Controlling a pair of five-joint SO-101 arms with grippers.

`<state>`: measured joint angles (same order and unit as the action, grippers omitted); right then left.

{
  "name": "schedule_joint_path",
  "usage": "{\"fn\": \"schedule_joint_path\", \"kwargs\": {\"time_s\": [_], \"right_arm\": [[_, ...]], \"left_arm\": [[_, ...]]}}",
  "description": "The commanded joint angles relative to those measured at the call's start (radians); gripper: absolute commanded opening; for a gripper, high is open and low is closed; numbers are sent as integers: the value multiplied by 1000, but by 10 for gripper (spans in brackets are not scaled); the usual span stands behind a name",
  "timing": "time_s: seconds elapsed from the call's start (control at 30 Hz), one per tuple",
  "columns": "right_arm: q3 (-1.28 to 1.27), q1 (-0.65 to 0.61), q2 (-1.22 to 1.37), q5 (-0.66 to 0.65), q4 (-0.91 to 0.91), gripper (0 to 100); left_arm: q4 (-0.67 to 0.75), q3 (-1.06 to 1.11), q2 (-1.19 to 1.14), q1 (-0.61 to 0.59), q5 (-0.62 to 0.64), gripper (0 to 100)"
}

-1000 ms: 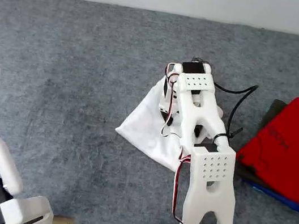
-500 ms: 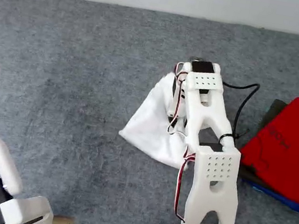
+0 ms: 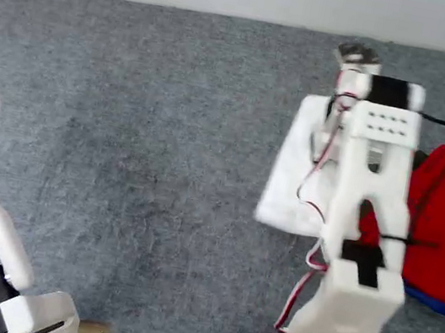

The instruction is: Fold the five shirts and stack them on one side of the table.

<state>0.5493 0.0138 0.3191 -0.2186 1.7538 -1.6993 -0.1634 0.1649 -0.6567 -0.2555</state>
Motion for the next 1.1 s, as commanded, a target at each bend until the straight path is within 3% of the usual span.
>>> {"fn": "schedule_joint_path", "kwargs": {"time_s": [0.0,0.2,0.43,0.6,0.83,1.07], "right_arm": [[-2,81,-191,-86,42,9],[-2,265,-269,-206,41,9],[-2,499,-154,-318,-59,9],[-2,582,-87,-448,-119,21],[25,631,-148,-476,-113,366],[21,616,-266,-470,-111,385]], "left_arm": [[11,-4,31,-5,-9,13],[12,-4,29,-2,-9,13],[12,-4,29,0,-9,13],[12,-4,28,0,-9,13],[12,-4,32,5,-9,13],[5,-8,38,97,-6,13]]}}
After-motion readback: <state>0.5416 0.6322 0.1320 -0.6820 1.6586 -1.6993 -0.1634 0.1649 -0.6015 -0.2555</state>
